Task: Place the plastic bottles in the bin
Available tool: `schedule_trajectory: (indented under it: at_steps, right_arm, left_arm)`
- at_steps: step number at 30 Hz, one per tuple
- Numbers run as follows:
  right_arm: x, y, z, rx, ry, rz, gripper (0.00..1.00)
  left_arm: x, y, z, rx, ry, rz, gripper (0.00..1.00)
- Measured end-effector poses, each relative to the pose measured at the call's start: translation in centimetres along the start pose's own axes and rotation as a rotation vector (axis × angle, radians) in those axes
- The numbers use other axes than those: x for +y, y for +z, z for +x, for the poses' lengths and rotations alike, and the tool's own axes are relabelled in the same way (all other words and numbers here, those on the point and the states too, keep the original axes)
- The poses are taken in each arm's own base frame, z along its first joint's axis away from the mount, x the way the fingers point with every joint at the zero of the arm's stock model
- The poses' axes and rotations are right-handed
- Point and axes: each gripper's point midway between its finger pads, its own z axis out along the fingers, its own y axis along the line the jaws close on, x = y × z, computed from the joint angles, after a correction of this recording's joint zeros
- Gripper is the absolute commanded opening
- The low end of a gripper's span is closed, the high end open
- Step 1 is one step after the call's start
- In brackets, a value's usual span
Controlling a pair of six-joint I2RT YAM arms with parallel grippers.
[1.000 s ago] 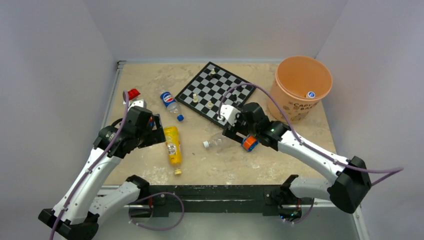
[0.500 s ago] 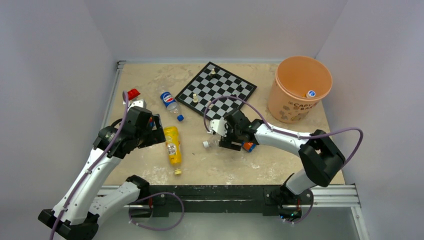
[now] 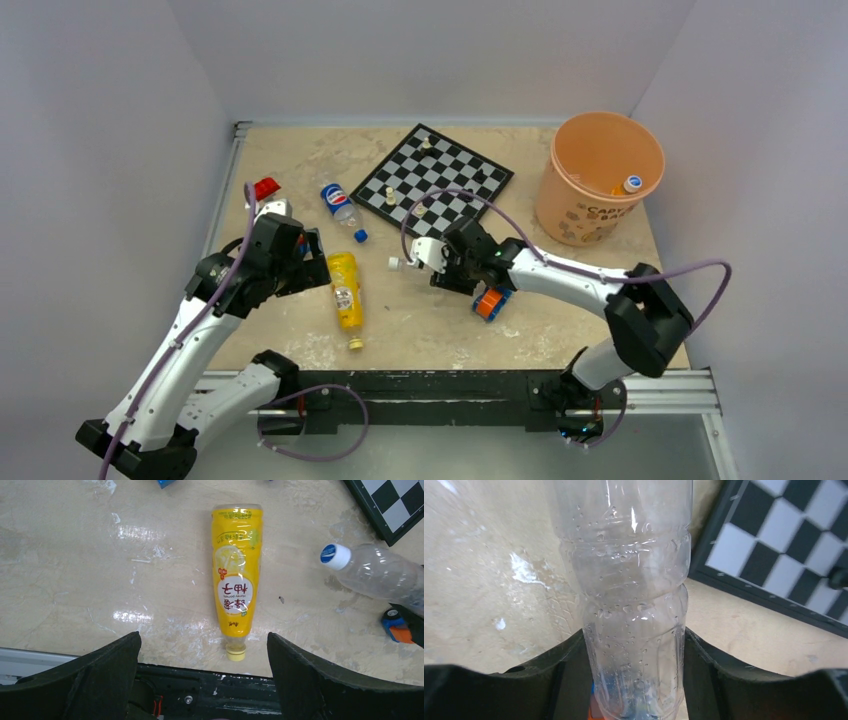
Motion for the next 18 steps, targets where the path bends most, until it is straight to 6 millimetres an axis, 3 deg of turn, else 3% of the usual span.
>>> schedule_trajectory:
  at_steps: [3, 8, 10, 14, 16, 18]
  right_arm:
    - [-1.3, -2.8, -2.3, -0.083, 0.015, 0.042, 0.49]
    - [-5.6, -10.2, -8.1, -0.311, 0.052, 0.198, 0.48]
    - [-7.4, -13.4, -9.6, -0.397, 0.094, 0.262, 0.46]
    - [-14.1, -20.4, -10.3, -0.519, 0.29, 0.422, 0.44]
    - [-17.9, -23.6, -9.4, -0.546, 0.385, 0.536, 0.45]
    - [-20.2, -25.8, -8.0, -0.55, 0.455, 0.623, 0.45]
  left_arm:
    - [0.0, 0.0, 0.0, -0.002, 0.0, -0.002, 1.0]
    - [0.1, 0.0, -0.1, -0.005, 0.0, -0.006, 1.0]
    - [0.1, 0.0, -0.1, -0.005, 0.0, -0.006, 1.0]
    - [0.2, 0.0, -0.1, -0.007, 0.0, -0.009, 1.0]
    - [0.2, 0.0, -0.1, -0.008, 0.0, -0.009, 1.0]
    - [0.3, 0.0, -0.1, -0.008, 0.0, -0.012, 1.0]
